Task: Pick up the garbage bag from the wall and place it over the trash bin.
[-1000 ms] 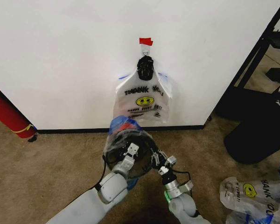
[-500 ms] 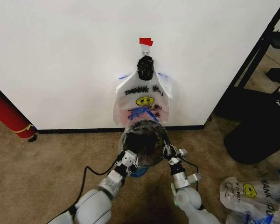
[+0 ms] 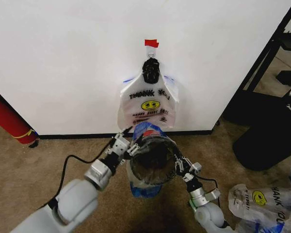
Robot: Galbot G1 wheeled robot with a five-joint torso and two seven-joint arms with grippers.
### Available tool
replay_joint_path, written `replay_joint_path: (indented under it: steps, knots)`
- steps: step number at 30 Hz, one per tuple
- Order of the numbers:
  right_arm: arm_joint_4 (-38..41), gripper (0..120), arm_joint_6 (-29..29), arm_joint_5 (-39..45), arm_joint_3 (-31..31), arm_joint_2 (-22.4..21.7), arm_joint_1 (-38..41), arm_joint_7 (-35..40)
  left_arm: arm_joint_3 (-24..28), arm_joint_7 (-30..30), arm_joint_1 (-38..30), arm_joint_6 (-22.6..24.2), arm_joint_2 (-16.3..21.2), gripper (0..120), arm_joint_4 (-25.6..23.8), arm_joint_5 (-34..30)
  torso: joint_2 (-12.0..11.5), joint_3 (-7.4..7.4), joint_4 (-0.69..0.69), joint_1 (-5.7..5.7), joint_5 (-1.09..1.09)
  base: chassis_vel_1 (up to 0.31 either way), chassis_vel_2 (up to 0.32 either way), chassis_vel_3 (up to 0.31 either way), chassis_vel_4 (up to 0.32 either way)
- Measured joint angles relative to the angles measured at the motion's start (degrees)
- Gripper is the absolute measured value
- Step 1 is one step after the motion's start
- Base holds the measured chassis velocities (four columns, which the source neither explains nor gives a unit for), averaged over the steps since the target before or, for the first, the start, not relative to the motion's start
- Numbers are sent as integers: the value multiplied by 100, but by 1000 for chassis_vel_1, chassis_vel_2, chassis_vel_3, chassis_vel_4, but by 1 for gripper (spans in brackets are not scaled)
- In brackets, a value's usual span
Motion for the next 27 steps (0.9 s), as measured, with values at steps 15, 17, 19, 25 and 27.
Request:
replay_joint_path:
  steps: [15, 17, 19, 25, 27]
  knots:
    - [123, 0, 154, -318, 67, 29, -68, -53, -94, -127, 141, 32, 90, 100, -53, 143, 0, 0, 1, 0, 0, 0, 0, 0, 0]
    - [118, 0, 177, -392, 87, 31, -55, -53, -122, -137, 149, 32, 104, 100, -111, 138, 0, 0, 0, 0, 0, 0, 0, 0, 0]
    - [107, 0, 201, -440, 101, 33, -43, -53, -131, -135, 152, 32, 134, 100, -132, 153, 0, 0, 1, 0, 1, 0, 0, 0, 0]
    - [169, 0, 204, -443, 112, 23, -63, -126, -107, -133, 64, 29, 111, 100, 176, 322, 0, 0, 1, 0, 0, 0, 0, 0, 0]
    - [212, 0, 204, -430, 126, -5, -87, -173, -105, -159, -4, 9, 80, 100, 364, 384, 0, 0, 0, 0, 0, 0, 0, 0, 0]
